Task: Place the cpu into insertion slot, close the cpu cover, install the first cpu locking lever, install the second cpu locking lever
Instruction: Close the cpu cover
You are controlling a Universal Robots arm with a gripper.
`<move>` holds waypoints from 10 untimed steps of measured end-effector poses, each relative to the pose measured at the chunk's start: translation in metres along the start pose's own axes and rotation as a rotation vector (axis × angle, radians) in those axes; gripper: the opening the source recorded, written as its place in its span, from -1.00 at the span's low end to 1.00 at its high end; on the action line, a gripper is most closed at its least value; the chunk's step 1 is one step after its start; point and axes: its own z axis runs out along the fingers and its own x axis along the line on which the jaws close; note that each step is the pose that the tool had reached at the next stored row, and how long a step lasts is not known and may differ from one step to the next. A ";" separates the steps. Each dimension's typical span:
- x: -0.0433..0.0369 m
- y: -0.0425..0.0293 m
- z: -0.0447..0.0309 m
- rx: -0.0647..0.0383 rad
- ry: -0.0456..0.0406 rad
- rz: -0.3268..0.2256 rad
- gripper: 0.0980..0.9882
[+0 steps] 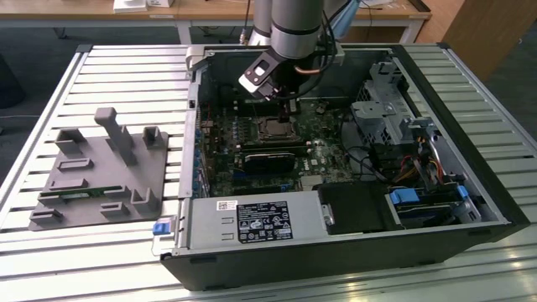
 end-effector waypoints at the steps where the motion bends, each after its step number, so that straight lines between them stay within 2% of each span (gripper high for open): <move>1: 0.0000 -0.0020 0.0005 0.000 -0.0001 0.000 -0.98; 10: 0.0004 -0.0219 0.0053 0.000 0.0001 0.000 -0.98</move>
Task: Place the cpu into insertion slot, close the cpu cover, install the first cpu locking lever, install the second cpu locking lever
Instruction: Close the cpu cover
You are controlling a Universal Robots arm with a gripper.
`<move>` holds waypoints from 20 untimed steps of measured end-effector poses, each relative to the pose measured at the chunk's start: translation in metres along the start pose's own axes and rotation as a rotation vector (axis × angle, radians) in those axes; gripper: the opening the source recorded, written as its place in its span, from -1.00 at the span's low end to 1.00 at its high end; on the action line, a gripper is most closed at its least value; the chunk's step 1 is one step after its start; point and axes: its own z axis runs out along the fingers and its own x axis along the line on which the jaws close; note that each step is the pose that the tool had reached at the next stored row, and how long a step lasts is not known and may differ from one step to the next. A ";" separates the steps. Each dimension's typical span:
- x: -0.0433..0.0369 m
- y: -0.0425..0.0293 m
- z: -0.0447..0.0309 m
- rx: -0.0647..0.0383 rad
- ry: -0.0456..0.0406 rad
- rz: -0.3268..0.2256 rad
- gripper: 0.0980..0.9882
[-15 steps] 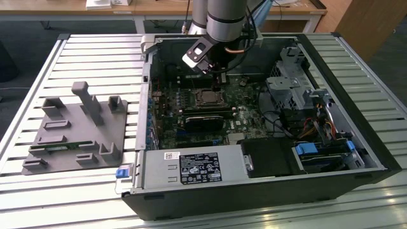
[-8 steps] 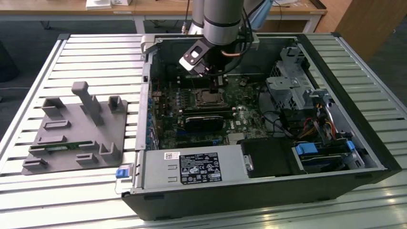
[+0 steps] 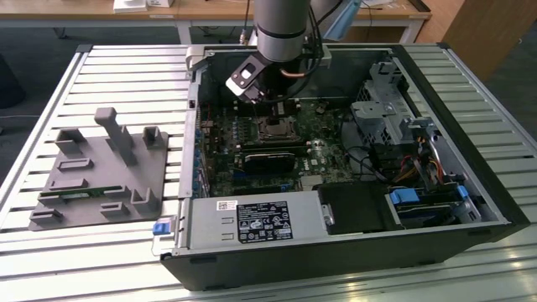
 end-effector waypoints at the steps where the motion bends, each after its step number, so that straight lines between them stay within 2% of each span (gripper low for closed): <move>1: 0.0000 -0.0012 0.0009 0.000 0.0000 0.000 -0.98; 10: -0.0001 -0.0087 0.0085 0.000 -0.0001 0.000 -0.98; 17: -0.0002 -0.0105 0.0160 0.001 -0.0001 0.000 -0.98; 20: -0.0002 -0.0106 0.0160 0.001 -0.0004 0.000 -0.98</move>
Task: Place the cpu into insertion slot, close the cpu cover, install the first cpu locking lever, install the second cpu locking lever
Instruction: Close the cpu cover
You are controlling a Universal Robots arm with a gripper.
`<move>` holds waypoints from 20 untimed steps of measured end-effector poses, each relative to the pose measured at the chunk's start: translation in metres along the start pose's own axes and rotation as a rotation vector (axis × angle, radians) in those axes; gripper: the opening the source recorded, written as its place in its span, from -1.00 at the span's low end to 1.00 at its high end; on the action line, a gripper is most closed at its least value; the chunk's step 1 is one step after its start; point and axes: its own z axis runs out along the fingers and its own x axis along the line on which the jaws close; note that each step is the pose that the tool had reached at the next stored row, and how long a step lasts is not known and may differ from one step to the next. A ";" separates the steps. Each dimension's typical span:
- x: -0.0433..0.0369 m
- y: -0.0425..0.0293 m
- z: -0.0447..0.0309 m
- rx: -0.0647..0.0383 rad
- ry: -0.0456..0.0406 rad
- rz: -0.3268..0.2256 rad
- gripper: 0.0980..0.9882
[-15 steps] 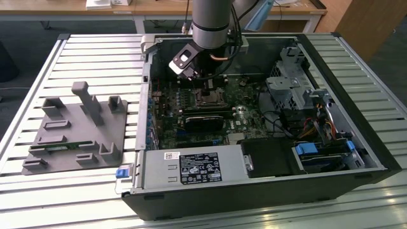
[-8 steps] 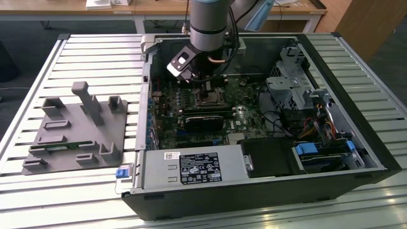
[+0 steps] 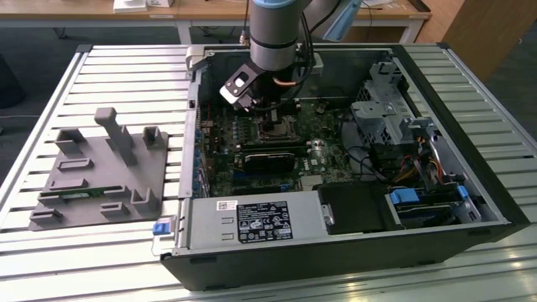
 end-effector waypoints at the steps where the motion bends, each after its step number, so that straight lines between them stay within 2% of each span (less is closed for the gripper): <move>1: 0.0000 0.0000 -0.0004 0.000 -0.0001 0.000 -0.98; 5: 0.0002 0.0001 -0.0075 0.000 0.0001 0.000 -0.98; 8: 0.0003 0.0011 -0.0083 0.000 0.0004 0.000 -0.98; 14: 0.0000 0.0151 -0.0082 0.002 0.0003 0.000 -0.98; 20: -0.0001 0.0202 -0.0079 0.005 0.0020 0.000 -0.98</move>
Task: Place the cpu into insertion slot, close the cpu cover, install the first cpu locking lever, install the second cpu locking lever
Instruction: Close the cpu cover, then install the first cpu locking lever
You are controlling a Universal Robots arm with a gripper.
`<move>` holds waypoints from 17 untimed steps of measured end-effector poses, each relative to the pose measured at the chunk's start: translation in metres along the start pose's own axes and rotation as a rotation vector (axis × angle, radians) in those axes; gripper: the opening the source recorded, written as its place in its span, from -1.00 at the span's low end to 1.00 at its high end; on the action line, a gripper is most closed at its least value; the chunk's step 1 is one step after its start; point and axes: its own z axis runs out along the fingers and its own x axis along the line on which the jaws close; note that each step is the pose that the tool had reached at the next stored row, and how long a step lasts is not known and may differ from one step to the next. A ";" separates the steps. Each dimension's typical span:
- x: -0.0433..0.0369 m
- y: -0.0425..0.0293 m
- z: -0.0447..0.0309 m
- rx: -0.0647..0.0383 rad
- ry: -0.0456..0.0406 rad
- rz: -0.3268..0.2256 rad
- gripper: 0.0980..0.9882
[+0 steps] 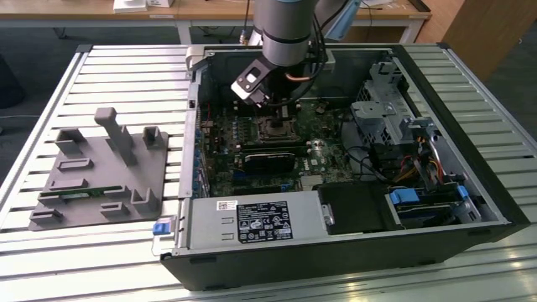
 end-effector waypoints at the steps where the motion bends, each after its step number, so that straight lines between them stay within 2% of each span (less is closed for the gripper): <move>1: 0.0000 0.0003 0.0000 0.000 0.0000 0.000 -0.98; 11: 0.0000 0.0008 0.0000 0.000 0.0001 0.000 -0.98; 17: 0.0001 0.0008 -0.0033 0.000 0.0000 0.000 -0.98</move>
